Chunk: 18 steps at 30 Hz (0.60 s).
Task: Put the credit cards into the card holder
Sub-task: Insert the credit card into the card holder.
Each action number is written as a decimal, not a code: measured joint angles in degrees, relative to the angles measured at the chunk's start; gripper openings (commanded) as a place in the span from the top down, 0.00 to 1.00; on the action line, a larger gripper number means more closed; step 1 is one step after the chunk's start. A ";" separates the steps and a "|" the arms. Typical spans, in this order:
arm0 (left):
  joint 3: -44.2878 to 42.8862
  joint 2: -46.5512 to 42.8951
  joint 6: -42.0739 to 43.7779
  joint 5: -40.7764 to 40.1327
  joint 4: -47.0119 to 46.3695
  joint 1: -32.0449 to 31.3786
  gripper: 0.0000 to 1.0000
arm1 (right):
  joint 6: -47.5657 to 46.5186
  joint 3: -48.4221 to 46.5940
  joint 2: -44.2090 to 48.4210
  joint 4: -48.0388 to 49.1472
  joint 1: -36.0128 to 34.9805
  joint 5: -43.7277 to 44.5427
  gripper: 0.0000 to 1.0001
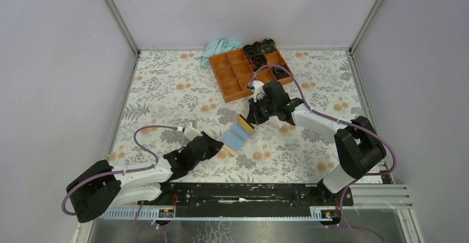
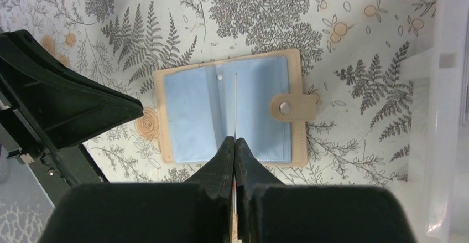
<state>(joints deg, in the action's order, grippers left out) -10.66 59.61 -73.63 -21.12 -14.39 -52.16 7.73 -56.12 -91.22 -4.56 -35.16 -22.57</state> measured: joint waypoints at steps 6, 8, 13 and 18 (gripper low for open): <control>-1.40 0.79 0.46 -0.33 1.90 -1.09 1.00 | -0.68 -1.27 -1.70 -0.02 -0.07 0.55 1.00; -1.88 0.96 0.57 -0.55 2.91 -1.92 1.00 | -0.94 -1.29 -2.34 -0.33 -0.11 0.55 1.00; -2.21 1.99 0.63 -1.07 5.42 -4.17 1.00 | -1.51 -1.40 -3.98 -0.37 -0.44 0.52 1.00; -2.54 2.54 0.22 -1.88 7.56 -6.40 1.00 | -1.99 -1.57 -4.02 -0.35 -1.38 0.48 1.00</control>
<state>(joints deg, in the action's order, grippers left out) -13.19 62.15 -73.41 -23.00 -6.83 -58.57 5.74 -57.69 -95.24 -4.91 -36.53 -22.09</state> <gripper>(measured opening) 0.009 0.015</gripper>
